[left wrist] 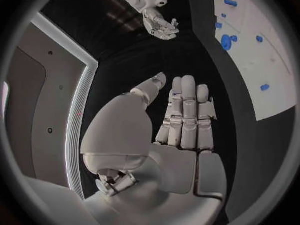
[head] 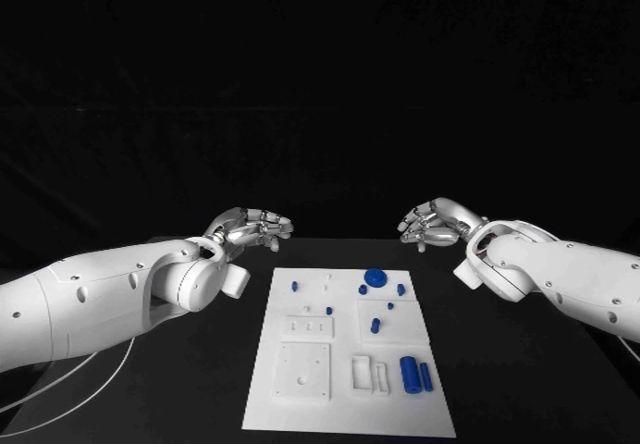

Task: Assemble the parts on the task board

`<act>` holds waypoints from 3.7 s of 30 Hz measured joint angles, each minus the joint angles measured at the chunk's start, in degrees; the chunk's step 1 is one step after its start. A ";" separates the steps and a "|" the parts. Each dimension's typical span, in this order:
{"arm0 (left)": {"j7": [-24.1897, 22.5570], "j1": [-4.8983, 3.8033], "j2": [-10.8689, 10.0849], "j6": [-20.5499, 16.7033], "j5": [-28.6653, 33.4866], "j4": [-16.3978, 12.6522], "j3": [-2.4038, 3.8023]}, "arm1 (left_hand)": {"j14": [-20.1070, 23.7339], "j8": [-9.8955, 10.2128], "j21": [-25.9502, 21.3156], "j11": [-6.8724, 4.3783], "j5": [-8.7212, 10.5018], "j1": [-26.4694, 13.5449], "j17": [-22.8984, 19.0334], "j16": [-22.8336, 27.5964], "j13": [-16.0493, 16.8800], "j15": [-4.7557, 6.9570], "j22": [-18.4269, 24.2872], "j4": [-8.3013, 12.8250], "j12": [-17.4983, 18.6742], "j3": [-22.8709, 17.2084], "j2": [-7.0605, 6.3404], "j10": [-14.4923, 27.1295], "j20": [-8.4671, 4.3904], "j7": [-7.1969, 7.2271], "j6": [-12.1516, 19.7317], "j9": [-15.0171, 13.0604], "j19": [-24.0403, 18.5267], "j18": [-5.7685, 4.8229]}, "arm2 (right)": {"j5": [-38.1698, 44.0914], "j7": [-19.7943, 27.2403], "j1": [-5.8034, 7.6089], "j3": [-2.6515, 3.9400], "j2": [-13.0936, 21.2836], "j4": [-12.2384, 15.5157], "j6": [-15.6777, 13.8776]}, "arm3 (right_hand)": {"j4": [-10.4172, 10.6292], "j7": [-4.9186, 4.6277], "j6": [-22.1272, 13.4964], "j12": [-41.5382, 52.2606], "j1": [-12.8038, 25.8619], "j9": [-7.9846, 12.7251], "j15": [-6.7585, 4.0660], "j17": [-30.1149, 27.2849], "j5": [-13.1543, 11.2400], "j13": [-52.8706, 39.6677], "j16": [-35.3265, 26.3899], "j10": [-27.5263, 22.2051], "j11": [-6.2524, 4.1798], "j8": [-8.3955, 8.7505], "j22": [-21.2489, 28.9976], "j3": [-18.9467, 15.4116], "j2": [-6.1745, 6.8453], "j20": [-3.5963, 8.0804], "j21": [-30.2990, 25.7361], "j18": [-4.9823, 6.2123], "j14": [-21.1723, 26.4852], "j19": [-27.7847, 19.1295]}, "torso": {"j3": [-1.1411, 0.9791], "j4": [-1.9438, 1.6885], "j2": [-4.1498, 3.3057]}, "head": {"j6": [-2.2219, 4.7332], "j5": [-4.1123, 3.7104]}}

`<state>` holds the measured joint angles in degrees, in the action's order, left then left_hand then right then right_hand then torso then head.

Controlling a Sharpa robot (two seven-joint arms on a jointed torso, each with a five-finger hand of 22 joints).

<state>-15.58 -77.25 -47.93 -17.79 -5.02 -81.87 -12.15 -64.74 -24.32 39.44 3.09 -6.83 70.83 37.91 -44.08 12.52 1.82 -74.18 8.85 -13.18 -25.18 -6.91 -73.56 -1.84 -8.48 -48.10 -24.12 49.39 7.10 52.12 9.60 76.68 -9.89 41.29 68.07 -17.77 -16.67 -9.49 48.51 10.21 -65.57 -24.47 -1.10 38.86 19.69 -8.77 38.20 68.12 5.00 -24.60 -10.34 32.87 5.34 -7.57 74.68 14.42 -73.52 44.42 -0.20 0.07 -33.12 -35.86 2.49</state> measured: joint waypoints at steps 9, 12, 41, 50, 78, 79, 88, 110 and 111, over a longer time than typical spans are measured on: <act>-0.23 -0.56 -2.83 1.69 -2.30 -5.54 0.05 | 1.19 2.19 0.00 2.10 0.00 -3.25 -0.17 0.22 0.10 -0.70 0.45 2.42 4.29 -2.10 -1.46 3.37 -0.95 -1.23 1.23 0.15 -0.96 -1.09 | 14.56 -1.63 0.98 0.11 -0.45 0.92 1.84 | -0.27 0.28 1.14 -2.34 -1.50 0.64 -0.85 9.84 -0.61 0.00 13.51 1.02 -0.60 1.67 -3.16 -1.51 0.77 5.95 6.57 -0.63 -3.88 8.34 | -0.19 -0.49 -2.06 | 1.07 -0.80; -0.28 -0.79 -3.68 1.94 -3.03 -6.76 0.06 | 1.18 2.54 0.00 2.09 0.00 -3.61 -0.17 0.21 0.12 -0.70 0.52 2.66 4.32 -2.34 -1.23 3.37 -1.26 -1.44 1.44 0.15 -0.66 -1.44 | 18.69 -2.38 0.98 0.09 -0.45 1.82 2.55 | -0.15 0.29 1.14 -2.96 -1.50 0.77 -0.95 11.55 -1.06 0.10 16.17 1.05 -0.56 2.03 -4.06 -1.72 0.77 6.66 7.94 -0.79 -3.99 9.06 | -0.19 -0.66 -2.57 | 1.24 -1.17; -0.33 -1.11 -5.94 5.44 -9.28 -12.20 0.07 | 23.37 6.07 -13.49 4.99 1.56 -7.29 -11.85 26.08 -7.64 -14.49 6.21 0.38 9.46 -6.71 -8.40 20.97 8.64 1.49 10.09 -0.72 -21.40 -4.92 | 39.18 -9.46 0.79 0.03 -2.90 4.19 4.62 | 0.00 -0.49 -0.11 -6.67 -0.12 2.07 0.89 12.88 -6.83 2.51 20.61 -3.32 1.87 4.33 -5.50 -3.14 3.95 7.47 9.60 -1.62 -2.54 9.17 | 0.76 -3.86 -7.87 | 3.97 -5.05; -0.34 -1.09 -6.26 5.49 -9.44 -12.90 0.04 | 22.70 5.28 -13.47 5.51 1.56 -6.65 -11.63 25.83 -7.80 -13.86 5.51 -0.33 8.83 -6.27 -7.76 19.78 8.45 0.24 9.46 -1.39 -21.61 -4.84 | 41.19 -10.48 0.25 0.04 -3.46 4.14 4.73 | 0.04 -0.34 0.41 -6.23 -0.76 2.07 0.89 12.54 -8.40 2.74 21.46 -3.05 1.60 4.33 -5.55 -2.56 3.91 7.59 9.60 -1.67 -2.54 9.31 | 0.87 -4.27 -8.90 | 4.01 -5.00; -0.32 -1.23 -6.93 5.51 -8.73 -13.43 0.06 | 21.63 4.85 -13.27 6.03 1.56 -6.27 -11.52 25.45 -7.84 -13.37 5.30 0.43 8.80 -5.17 -6.47 18.25 7.76 -0.51 8.71 -1.56 -20.90 -4.02 | 44.35 -11.68 -0.69 -0.06 -3.81 2.37 6.10 | 0.98 -0.02 2.02 -6.00 -0.96 2.58 0.70 11.31 -12.16 2.94 22.78 -1.16 1.12 4.15 -6.05 4.46 4.62 7.90 9.62 -2.04 -2.73 10.05 | 0.72 -4.43 -10.63 | 4.13 -5.12; -0.32 -1.24 -6.93 5.51 -8.71 -13.43 0.06 | 21.63 4.85 -13.27 6.10 1.56 -6.23 -11.52 25.45 -7.84 -13.37 5.30 0.43 8.80 -5.17 -6.42 18.18 7.76 -0.52 8.71 -1.56 -20.90 -4.02 | 44.39 -11.69 -0.70 -0.06 -3.82 2.37 6.11 | 1.02 -0.02 2.02 -6.00 -0.96 2.64 0.70 11.23 -12.42 3.00 22.93 -1.15 1.13 4.15 -6.14 4.89 4.62 7.91 9.63 -2.05 -2.73 10.06 | 0.72 -4.43 -10.67 | 4.13 -5.10; -0.32 -1.26 -6.67 5.50 -8.35 -13.08 0.06 | 21.63 4.85 -13.27 6.11 1.56 -6.45 -11.53 25.45 -7.89 -13.37 5.30 0.59 8.80 -5.01 -6.20 18.17 7.77 -0.71 8.91 -1.55 -20.90 -4.05 | 44.53 -11.69 -0.74 -0.06 -3.88 2.47 6.18 | 2.21 0.23 2.70 -6.00 -0.49 2.73 0.54 10.60 -14.90 3.08 23.48 -0.40 0.85 4.15 -6.32 8.15 4.61 8.06 9.63 -2.07 -2.64 10.29 | 0.72 -4.32 -10.98 | 4.08 -5.02; -0.24 -1.27 -6.67 5.49 -7.96 -12.97 0.06 | 21.64 4.85 -13.27 6.11 1.56 -6.22 -11.54 25.45 -8.07 -13.37 5.32 0.75 8.80 -4.86 -5.97 18.17 7.65 -0.71 8.91 -1.54 -20.79 -4.20 | 44.61 -11.69 -0.67 0.02 -4.03 2.81 6.08 | 5.71 1.19 5.07 -5.40 1.61 2.58 -0.27 9.71 -16.37 2.17 24.35 2.67 -0.19 3.31 -6.88 11.42 4.46 7.91 9.85 -2.16 -2.62 10.47 | 0.83 -4.32 -11.43 | 4.16 -5.00; -0.24 -1.27 -6.67 5.49 -7.95 -12.97 0.06 | 21.64 4.85 -13.27 6.11 1.56 -6.22 -11.54 25.45 -8.07 -13.37 5.32 0.75 8.80 -4.86 -5.97 18.17 7.56 -0.71 8.91 -1.54 -20.69 -4.46 | 44.64 -11.72 -0.65 0.03 -4.05 2.82 6.03 | 5.96 1.27 5.17 -5.40 1.61 2.58 -0.33 9.63 -16.58 1.98 24.37 2.96 -0.30 3.17 -6.93 11.67 4.46 7.99 9.85 -2.17 -2.66 10.57 | 0.83 -4.32 -11.46 | 4.17 -5.00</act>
<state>-15.82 -78.52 -54.59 -12.30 -12.98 -94.84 -12.09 -43.10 -19.47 26.17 9.20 -5.27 64.61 26.37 -18.63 4.45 -11.56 -68.86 9.60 -4.38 -30.03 -12.89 -55.39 5.72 -9.19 -39.20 -25.67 28.69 2.64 96.76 -2.12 76.03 -9.85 37.24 70.89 -11.73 -10.72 -8.22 53.67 4.81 -63.96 -21.89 -1.43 48.49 3.11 -6.79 62.56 71.08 4.70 -21.44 -17.27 44.54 9.80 0.43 84.53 12.25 -76.19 54.99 0.63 -4.26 -44.58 -31.68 -2.51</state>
